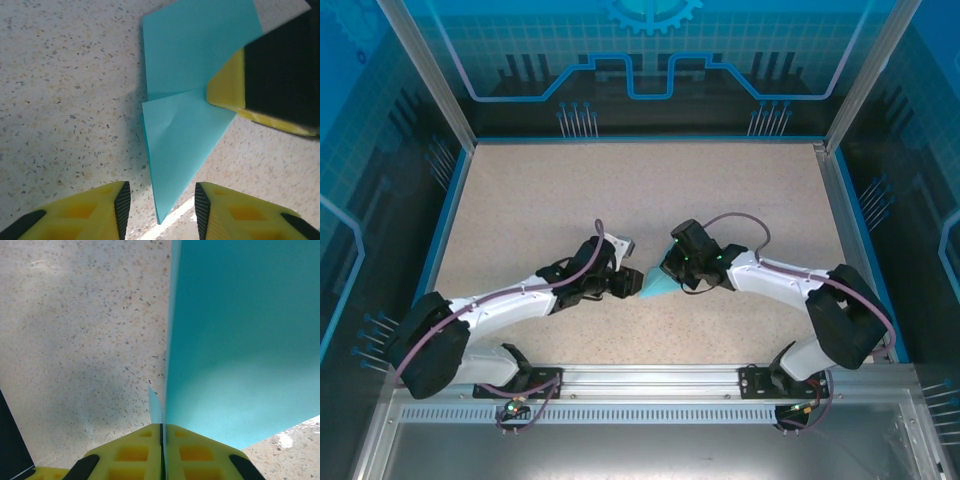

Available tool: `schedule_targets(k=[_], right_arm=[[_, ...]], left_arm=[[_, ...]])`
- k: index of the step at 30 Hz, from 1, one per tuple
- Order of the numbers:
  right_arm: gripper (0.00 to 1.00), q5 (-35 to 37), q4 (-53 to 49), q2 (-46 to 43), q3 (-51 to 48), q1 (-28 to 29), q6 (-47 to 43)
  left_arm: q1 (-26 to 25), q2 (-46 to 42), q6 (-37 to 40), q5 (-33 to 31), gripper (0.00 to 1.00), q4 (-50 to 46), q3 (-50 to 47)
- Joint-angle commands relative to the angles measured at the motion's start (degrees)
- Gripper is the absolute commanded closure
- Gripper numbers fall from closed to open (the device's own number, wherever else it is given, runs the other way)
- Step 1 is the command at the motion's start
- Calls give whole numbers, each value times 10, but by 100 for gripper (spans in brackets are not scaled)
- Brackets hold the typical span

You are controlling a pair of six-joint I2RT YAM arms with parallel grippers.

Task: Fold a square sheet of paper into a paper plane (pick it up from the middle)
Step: Fourth fold the wing at the center of the table.

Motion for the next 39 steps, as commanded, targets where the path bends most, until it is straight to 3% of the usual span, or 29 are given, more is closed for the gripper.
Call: schedule_targets(k=[1,3,6,11,29,33,39], right_arm=[[92,-13,-3,17,0,8,48],[92,-24,3,27,-1,7,58],[91,-40,2,40,6,6,67],[91,-57,0,53,10,1,81],[88,-100,-34,60,42,-17,109],[87,-108,-34,60,43,-19,111],[85,-115,-41,55,38,-25,113]], left_arm=[[-8,2,71,9,52,91,-28],[-9,6,78,-3,44,77,-23],[-10,29,86,-9,23,39,0],[-10,34,102,36,17,155,-55],[-42,109,208,21,36,258,-87],[-45,124,213,3,43,280,-91],[-46,122,213,-27,63,320,-111]])
